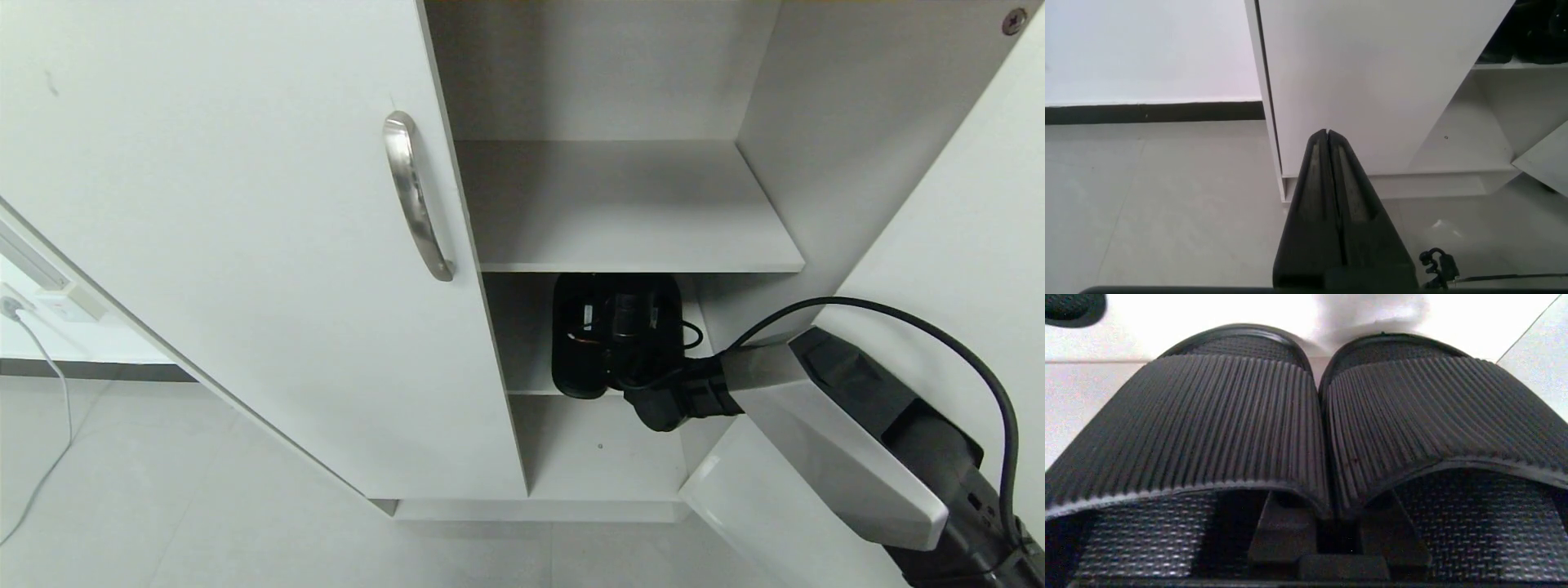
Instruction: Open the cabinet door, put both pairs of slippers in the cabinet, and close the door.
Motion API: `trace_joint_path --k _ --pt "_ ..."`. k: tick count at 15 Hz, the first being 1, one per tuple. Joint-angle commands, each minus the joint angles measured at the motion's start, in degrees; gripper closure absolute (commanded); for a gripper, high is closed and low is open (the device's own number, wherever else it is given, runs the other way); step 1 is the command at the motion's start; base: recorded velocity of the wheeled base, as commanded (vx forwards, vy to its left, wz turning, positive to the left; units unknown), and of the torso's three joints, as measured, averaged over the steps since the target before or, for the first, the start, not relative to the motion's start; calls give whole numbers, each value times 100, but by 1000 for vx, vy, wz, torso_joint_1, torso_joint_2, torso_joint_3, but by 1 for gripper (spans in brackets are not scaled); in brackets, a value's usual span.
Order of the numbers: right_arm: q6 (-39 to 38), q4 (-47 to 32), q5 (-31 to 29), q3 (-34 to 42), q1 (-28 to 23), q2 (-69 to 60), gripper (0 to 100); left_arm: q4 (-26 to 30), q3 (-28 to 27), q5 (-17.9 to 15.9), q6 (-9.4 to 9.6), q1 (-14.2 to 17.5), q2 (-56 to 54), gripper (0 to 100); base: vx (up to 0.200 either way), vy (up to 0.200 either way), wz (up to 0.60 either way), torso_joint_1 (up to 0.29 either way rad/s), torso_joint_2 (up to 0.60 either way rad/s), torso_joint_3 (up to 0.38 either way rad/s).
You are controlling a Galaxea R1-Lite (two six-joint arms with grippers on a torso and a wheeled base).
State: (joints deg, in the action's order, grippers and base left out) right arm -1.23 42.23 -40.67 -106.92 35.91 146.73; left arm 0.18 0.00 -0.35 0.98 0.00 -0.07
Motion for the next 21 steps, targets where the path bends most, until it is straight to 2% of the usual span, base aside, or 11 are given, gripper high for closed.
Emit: trace_joint_path --k 1,6,10,18,19,21 --pt "0 5 -3 -4 3 5 0 -1 0 0 -10 0 7 100 0 0 0 0 0 0" --pt "-9 57 -3 269 12 -39 0 -1 0 0 -18 0 7 100 0 0 0 0 0 0" --pt "-9 479 -11 928 74 -382 0 -1 0 9 -18 0 7 100 0 0 0 0 0 0" --pt "9 2404 -11 4083 610 -1832 0 -1 0 0 -10 0 7 100 0 0 0 0 0 0" --pt "18 2756 -3 4777 759 -2131 0 -1 0 9 -18 0 7 100 0 0 0 0 0 0" --pt "44 2931 103 5454 1023 -2456 0 -1 0 9 -18 0 7 100 0 0 0 0 0 0"
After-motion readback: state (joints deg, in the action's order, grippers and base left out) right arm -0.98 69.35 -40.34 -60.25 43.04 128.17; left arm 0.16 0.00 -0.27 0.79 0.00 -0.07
